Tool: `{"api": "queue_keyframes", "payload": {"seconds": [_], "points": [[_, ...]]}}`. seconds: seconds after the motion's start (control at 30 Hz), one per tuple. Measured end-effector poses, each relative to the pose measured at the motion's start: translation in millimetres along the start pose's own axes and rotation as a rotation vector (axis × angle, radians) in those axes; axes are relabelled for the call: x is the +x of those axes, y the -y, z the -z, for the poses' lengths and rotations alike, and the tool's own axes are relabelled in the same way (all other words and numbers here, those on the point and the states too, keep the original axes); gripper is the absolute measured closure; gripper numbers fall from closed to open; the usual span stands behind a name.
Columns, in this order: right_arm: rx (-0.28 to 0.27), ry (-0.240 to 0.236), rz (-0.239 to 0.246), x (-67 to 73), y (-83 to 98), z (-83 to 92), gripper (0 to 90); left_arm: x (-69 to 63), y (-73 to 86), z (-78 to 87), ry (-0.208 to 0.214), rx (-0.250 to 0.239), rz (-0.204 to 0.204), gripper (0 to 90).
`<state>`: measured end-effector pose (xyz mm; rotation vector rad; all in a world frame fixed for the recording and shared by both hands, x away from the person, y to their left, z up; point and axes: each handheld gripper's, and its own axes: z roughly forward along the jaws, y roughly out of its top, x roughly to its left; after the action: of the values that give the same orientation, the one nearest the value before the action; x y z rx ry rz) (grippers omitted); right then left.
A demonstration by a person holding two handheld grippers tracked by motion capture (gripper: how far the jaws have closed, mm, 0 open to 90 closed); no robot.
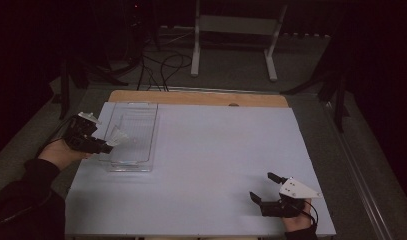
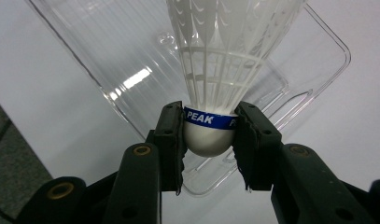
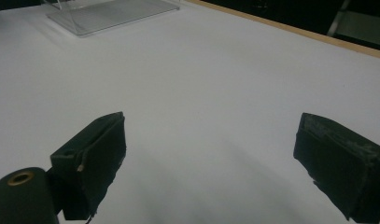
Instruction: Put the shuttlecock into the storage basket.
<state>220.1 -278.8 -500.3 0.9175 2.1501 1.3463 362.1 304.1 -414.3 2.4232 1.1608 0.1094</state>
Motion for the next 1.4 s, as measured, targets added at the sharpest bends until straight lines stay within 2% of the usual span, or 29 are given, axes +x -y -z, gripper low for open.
{"api": "queue_keyframes", "payload": {"seconds": [0.17,0.37,0.5,0.67,0.97,1.17,1.3,1.4], "points": [[0.001,-0.001,-0.001,0.1,0.0,-0.1,9.3,1.6,1.2,-7.6,0.000,0.022,-0.007,65.2],[0.000,-0.001,-0.001,0.0,0.0,0.0,9.3,0.7,0.5,-14.5,-0.029,0.042,-0.024,65.1],[0.000,-0.001,0.000,0.0,-0.1,0.2,9.3,0.3,-1.4,-17.2,-0.038,0.050,-0.021,65.1],[0.000,0.000,0.001,0.0,0.0,0.0,9.3,0.7,-3.9,-21.8,-0.048,0.082,-0.022,65.0],[0.000,0.000,0.001,0.0,-0.1,0.3,9.3,-1.1,-8.2,-25.2,-0.062,0.123,-0.032,64.9],[0.000,0.000,0.001,-0.1,-0.1,0.3,9.3,-2.5,-9.8,-23.1,-0.067,0.129,-0.035,64.7],[0.000,0.000,-0.001,0.2,-0.3,0.5,9.3,-4.8,-11.2,-23.0,-0.084,0.144,-0.026,59.9],[0.000,-0.001,-0.002,0.1,-0.3,0.6,9.3,-4.5,-13.0,-19.8,-0.096,0.131,-0.005,55.2]]}}
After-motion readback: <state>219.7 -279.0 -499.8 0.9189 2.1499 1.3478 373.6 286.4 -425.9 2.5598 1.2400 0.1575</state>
